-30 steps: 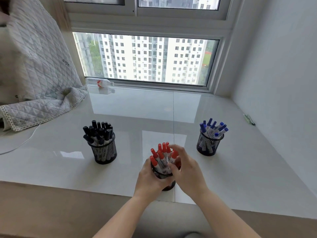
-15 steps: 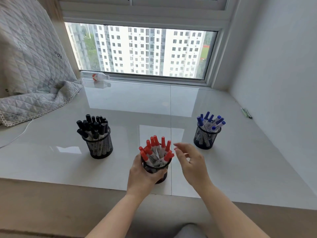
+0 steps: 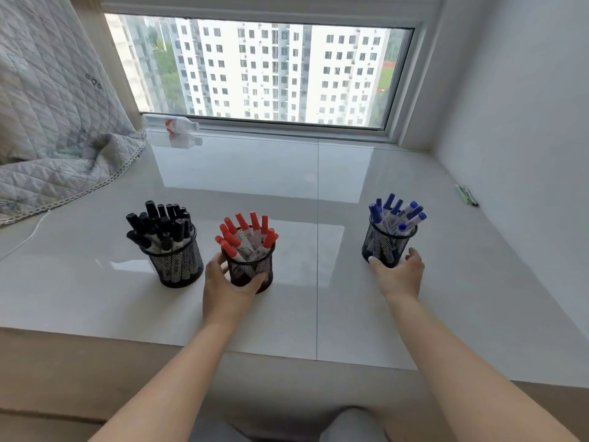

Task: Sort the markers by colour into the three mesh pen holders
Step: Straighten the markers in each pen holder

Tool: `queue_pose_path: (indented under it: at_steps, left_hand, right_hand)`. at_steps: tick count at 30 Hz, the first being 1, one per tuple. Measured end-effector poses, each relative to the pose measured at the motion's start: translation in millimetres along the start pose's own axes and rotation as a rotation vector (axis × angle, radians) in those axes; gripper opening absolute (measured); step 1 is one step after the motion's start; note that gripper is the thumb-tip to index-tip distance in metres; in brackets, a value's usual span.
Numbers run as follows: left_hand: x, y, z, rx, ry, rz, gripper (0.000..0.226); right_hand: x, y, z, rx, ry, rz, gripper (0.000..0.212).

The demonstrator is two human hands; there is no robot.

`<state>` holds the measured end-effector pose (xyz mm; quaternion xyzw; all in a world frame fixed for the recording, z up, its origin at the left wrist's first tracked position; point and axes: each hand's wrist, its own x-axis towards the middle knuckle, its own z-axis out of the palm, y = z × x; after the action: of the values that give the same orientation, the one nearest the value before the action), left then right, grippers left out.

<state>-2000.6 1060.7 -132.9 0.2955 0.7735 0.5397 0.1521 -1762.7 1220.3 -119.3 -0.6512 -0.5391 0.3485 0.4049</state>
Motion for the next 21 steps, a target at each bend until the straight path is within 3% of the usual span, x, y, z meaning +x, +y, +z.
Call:
queue_pose_path:
  at_steps: [2, 5, 10, 21]
  left_hand:
    - [4.2, -5.9, 1.3, 0.020, 0.038, 0.006, 0.080]
    - [7.7, -7.9, 5.1, 0.088, 0.064, 0.038, 0.083]
    - [13.1, -6.7, 10.1, 0.120, 0.048, 0.026, 0.085]
    - [-4.2, -5.9, 6.1, 0.183, 0.048, 0.043, 0.070]
  right_hand:
    - [10.3, -1.4, 4.3, 0.043, -0.006, -0.013, 0.088]
    - [25.4, -2.7, 10.3, 0.125, 0.006, -0.051, 0.079]
    - [37.7, 2.2, 17.3, 0.123, 0.017, -0.010, 0.092]
    - [-7.4, 17.8, 4.8, 0.031, -0.083, -0.141, 0.075]
